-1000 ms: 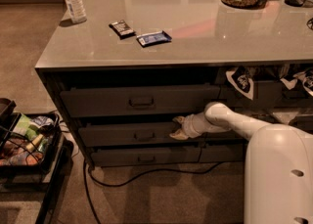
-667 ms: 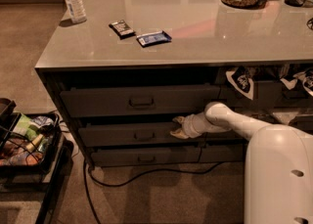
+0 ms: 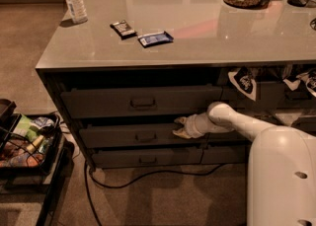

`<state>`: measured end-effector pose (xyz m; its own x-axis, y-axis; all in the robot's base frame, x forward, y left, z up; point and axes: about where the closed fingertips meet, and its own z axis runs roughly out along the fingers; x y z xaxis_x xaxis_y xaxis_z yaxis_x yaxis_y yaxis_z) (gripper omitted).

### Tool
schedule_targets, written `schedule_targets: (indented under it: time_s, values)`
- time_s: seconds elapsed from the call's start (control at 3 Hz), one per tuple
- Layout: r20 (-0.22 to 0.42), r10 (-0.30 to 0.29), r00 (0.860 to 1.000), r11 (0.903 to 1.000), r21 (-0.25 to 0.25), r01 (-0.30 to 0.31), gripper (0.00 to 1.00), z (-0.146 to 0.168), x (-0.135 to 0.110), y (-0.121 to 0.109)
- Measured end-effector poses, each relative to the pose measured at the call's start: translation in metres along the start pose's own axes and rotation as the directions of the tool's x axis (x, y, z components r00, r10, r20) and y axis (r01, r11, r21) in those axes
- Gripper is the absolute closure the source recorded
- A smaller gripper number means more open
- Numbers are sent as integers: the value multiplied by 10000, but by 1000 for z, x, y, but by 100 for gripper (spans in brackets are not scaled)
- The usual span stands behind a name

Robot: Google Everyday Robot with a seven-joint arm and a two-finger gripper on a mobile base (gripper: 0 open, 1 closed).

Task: Open middle drawer

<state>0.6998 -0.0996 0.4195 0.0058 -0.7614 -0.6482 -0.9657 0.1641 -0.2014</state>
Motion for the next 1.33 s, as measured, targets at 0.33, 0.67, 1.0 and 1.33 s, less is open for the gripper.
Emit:
schedule_targets:
  time_s: [0.33, 0.67, 1.0, 1.33]
  values:
    - [97, -63, 9999, 10000, 57, 63, 97, -4, -2, 0]
    - [204, -54, 9998, 9999, -147, 57, 100, -4, -4, 9]
    - [205, -54, 9998, 9999, -148, 57, 100, -8, -7, 8]
    - [205, -54, 9998, 9999, -148, 57, 100, -11, -9, 6]
